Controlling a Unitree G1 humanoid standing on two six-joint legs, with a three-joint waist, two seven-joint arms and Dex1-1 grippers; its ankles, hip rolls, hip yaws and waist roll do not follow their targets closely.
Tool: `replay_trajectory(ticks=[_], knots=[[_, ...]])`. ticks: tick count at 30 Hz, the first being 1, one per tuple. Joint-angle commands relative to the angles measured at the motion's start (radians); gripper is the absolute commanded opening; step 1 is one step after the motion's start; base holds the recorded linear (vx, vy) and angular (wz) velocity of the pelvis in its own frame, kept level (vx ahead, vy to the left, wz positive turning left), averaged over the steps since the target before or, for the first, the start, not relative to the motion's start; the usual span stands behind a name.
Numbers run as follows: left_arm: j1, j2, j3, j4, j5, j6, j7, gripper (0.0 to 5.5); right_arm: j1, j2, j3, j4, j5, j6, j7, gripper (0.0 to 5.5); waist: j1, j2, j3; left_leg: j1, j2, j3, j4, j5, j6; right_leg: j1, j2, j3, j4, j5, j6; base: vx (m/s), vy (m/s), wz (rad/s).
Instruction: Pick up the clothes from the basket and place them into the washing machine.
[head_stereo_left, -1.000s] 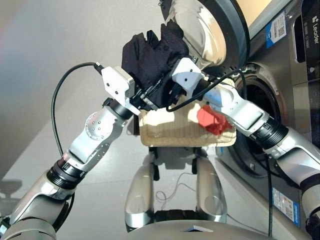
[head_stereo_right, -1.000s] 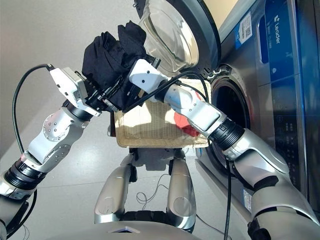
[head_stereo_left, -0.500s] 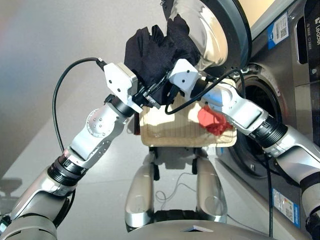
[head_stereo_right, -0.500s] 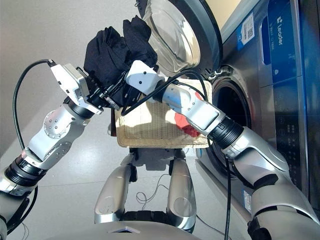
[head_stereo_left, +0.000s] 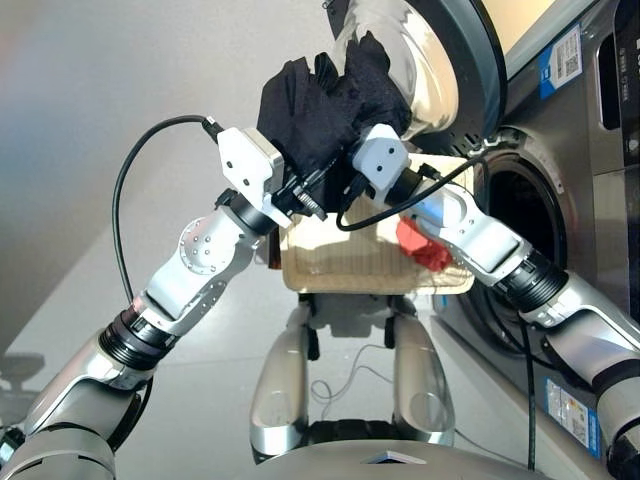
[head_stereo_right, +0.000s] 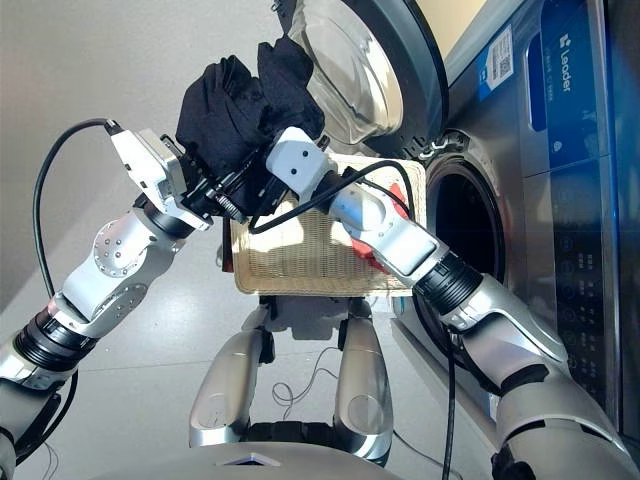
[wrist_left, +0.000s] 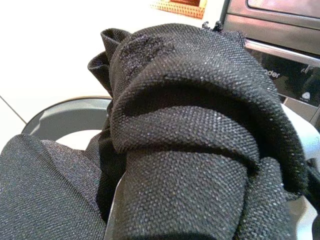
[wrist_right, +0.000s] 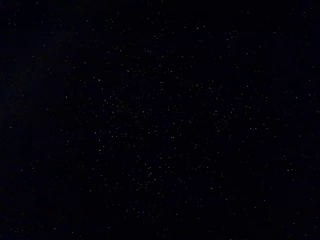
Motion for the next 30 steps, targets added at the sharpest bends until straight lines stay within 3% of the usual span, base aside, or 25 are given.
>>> replay_trajectory(ticks=[1, 12, 30], knots=[[-0.006, -0.059, -0.040, -0.061, 0.025, -0.111, -0.007, 5.50, 0.026, 0.112, -0.064, -0.087, -0.039, -0.132, -0.055, 0.00, 0.005, -0.020, -0.097, 0.022, -0.059, 0.001, -0.032, 0.008, -0.036, 0.014, -0.036, -0.008, -0.041, 0.041, 0.070, 0.000, 0.000, 0.000], [-0.003, -0.039, -0.049, -0.059, 0.067, -0.146, 0.022, 5.50, 0.119, 0.165, -0.134, -0.040, -0.168, -0.207, -0.205, 0.00, 0.007, 0.003, -0.106, 0.022, -0.060, -0.007, -0.025, 0.001, -0.030, 0.015, -0.039, -0.008, -0.030, 0.030, 0.070, 0.000, 0.000, 0.000], [-0.021, -0.034, -0.069, -0.041, 0.085, -0.176, 0.045, 5.50, 0.230, 0.199, -0.205, 0.172, -0.211, -0.251, -0.344, 0.00, 0.004, 0.024, -0.110, 0.009, -0.064, -0.003, 0.028, -0.030, -0.019, 0.012, -0.043, 0.002, -0.011, 0.017, 0.067, 0.000, 0.000, 0.000]])
